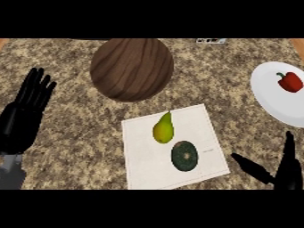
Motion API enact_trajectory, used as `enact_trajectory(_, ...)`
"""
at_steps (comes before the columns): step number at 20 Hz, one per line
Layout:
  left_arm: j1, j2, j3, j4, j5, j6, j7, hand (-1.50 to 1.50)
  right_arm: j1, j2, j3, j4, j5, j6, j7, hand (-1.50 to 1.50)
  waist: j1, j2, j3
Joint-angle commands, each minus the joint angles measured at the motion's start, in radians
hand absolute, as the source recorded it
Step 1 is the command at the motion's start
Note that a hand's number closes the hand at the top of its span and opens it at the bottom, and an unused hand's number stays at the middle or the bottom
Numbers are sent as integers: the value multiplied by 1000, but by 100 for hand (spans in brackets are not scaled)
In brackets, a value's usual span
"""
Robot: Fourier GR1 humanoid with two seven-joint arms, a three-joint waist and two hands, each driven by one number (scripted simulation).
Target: Pick the squash from the placemat and place it in the bowl
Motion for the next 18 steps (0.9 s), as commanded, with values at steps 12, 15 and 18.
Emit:
enact_trajectory(12,-19,-18,-21,30,-18,-11,5,0,-291,-136,190,-304,-140,643,925,-150,23,-7,11)
enact_trajectory(15,-17,-3,-5,2,6,-31,25,0,-402,-93,183,-283,-145,660,1020,-150,30,-9,11)
enact_trajectory(18,-31,-3,16,48,19,-56,15,0,-434,-47,196,-246,-159,652,1023,-150,7,-7,12)
